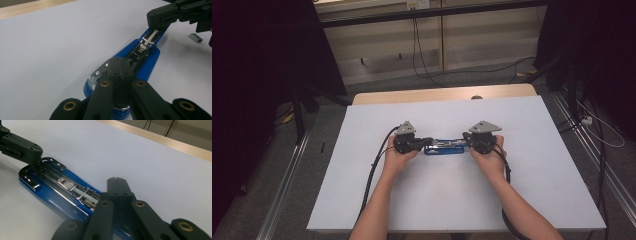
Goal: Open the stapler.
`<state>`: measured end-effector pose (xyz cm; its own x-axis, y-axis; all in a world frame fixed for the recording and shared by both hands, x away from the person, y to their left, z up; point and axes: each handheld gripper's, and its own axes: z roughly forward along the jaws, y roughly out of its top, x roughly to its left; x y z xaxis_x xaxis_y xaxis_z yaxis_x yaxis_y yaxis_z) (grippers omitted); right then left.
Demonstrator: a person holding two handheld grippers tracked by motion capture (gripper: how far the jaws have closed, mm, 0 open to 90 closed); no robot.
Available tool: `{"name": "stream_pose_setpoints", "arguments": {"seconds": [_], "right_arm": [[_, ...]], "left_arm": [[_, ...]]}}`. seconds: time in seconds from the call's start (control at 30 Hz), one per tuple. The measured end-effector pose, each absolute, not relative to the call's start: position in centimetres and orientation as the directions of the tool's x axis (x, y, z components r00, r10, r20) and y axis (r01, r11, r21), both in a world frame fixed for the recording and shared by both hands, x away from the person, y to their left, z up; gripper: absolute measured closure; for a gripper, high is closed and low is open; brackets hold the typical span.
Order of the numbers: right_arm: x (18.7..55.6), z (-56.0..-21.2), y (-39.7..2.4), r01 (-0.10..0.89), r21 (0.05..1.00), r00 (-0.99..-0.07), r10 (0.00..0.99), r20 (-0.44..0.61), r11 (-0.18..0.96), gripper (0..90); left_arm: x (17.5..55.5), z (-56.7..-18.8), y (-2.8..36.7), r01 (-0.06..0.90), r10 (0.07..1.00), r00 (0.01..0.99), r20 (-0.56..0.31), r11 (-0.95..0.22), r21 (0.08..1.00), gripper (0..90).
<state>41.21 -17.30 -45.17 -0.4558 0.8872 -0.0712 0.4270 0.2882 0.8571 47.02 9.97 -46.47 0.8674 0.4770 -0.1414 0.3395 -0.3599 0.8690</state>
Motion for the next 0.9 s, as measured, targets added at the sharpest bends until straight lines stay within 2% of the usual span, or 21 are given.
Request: {"name": "stream_pose_setpoints", "arguments": {"seconds": [0.23, 0.4, 0.5, 0.7, 0.77, 0.9], "right_arm": [[41.3, -45.2, -17.7, 0.428, 0.862, -0.475, 0.879, -0.042, 0.273, 90.0], [41.3, -45.2, -18.1, 0.425, 0.858, -0.49, 0.87, -0.05, 0.289, 90.0], [41.1, -45.3, -18.5, 0.428, 0.859, -0.496, 0.868, -0.039, 0.283, 89.8], [40.2, -45.2, -19.4, 0.421, 0.864, -0.495, 0.868, -0.036, 0.275, 77.2], [39.9, -45.0, -19.7, 0.429, 0.861, -0.497, 0.867, -0.027, 0.273, 74.5], [39.3, -44.6, -20.6, 0.43, 0.864, -0.488, 0.873, -0.021, 0.261, 63.2]], "left_arm": [[47.1, -46.4, 10.1, 0.334, 0.474, 0.869, -0.146, -0.341, 0.879, 90.0], [47.1, -46.1, 10.3, 0.335, 0.455, 0.874, -0.168, -0.317, 0.887, 86.5], [46.9, -45.9, 10.1, 0.328, 0.446, 0.881, -0.16, -0.331, 0.885, 76.6], [46.5, -45.0, 10.3, 0.333, 0.455, 0.875, -0.163, -0.323, 0.886, 56.5], [46.4, -44.7, 10.6, 0.333, 0.46, 0.873, -0.163, -0.319, 0.887, 52.8], [46.2, -44.2, 11.0, 0.338, 0.475, 0.865, -0.161, -0.316, 0.887, 44.8]]}}
